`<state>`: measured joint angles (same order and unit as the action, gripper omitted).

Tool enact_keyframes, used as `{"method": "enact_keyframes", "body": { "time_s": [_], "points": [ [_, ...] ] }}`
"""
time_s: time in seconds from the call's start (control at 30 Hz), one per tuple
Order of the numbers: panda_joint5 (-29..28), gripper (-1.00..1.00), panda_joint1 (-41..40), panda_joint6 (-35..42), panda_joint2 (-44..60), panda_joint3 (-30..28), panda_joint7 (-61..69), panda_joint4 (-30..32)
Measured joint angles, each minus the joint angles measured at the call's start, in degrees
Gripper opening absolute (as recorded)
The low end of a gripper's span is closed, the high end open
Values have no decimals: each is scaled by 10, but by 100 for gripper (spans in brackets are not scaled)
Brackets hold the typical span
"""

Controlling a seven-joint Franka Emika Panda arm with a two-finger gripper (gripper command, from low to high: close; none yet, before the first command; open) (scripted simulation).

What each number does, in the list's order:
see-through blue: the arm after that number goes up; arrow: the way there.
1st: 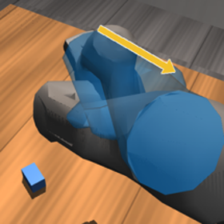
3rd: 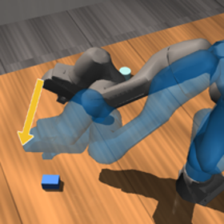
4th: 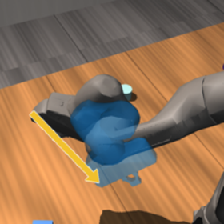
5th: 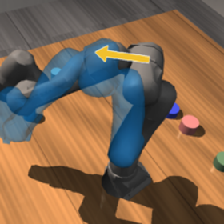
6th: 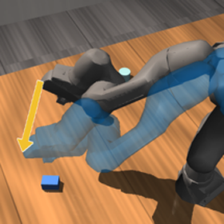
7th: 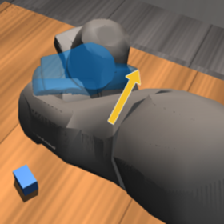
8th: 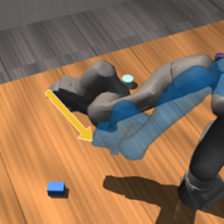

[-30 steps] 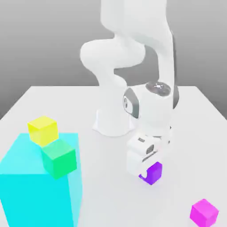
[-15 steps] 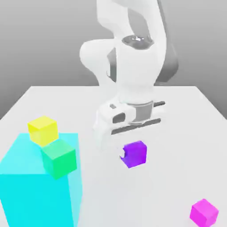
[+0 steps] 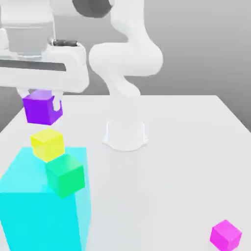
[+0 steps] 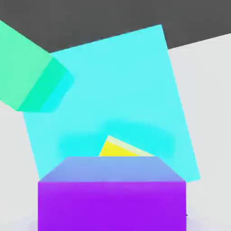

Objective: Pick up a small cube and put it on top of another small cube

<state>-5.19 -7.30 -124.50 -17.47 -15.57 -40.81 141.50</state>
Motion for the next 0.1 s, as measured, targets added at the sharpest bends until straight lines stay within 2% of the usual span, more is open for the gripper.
{"method": "enact_keyframes", "body": {
  "time_s": [0.1],
  "points": [
    [0,100,0,0,0,0,0,0]
  ]
}}
